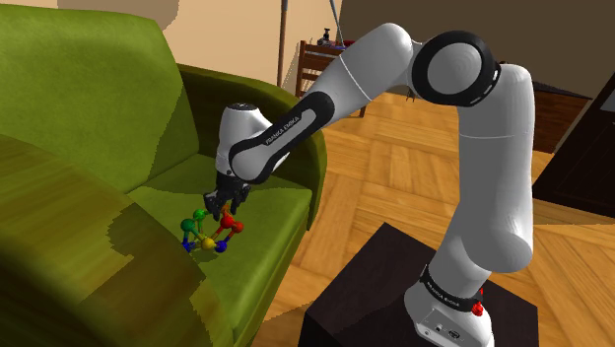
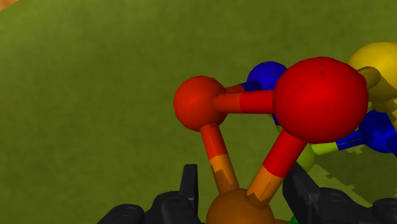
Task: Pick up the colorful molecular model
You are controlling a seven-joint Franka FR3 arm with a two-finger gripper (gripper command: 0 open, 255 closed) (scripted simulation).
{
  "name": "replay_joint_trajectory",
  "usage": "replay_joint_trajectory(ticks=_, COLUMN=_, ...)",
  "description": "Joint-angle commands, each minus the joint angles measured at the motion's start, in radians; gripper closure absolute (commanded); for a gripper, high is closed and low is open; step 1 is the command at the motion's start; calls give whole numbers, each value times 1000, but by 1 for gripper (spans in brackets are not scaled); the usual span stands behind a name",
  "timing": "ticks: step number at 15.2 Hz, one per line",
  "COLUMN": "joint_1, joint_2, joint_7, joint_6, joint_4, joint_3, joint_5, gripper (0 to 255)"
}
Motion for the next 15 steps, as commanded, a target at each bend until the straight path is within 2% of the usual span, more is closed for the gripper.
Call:
replay_joint_trajectory(ticks=1, joint_1=0, joint_2=1, joint_7=0, joint_6=1, joint_4=0, joint_3=0, joint_5=0, gripper=255)
replay_joint_trajectory(ticks=7, joint_1=0, joint_2=-1, joint_7=0, joint_6=2, joint_4=-3, joint_3=0, joint_5=0, gripper=255)
replay_joint_trajectory(ticks=15, joint_1=-10, joint_2=-74, joint_7=-10, joint_6=-86, joint_4=13, joint_3=13, joint_5=21, gripper=255)
